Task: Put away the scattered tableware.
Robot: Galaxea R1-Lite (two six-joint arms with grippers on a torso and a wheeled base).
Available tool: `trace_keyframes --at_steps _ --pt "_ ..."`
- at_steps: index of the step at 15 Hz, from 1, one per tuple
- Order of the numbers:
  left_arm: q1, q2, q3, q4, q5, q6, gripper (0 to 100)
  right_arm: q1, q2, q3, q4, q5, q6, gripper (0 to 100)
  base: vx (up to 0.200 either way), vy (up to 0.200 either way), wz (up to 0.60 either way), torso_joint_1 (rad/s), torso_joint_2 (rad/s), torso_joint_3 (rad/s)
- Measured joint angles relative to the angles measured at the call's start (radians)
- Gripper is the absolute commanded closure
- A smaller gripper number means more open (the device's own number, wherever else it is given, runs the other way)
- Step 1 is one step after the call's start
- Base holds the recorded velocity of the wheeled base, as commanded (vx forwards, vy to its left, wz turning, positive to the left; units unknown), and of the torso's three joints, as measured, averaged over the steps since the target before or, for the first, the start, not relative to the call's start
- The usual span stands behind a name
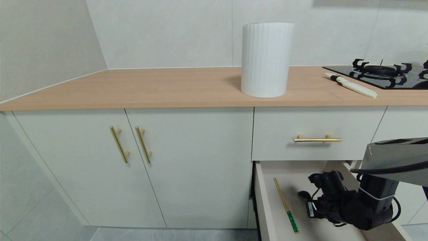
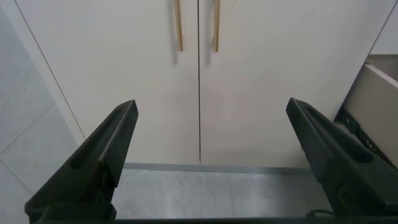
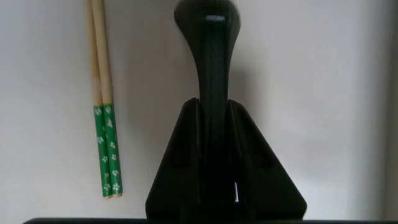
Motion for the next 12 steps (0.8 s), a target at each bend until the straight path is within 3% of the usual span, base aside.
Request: trace_keyframes --at_steps 11,12 --pt "0.0 0.0 0.0 0.0 0.0 0.0 0 0.005 0.026 -0.005 -0.001 -0.038 0.007 100 0.0 0.0 0.0 0.0 0.0 0.0" --pt "0.0 0.0 0.0 0.0 0.0 0.0 0 0.005 0.026 -0.005 -0.002 -0.038 0.007 0 0.0 0.0 0.0 0.0 0.0 0.0"
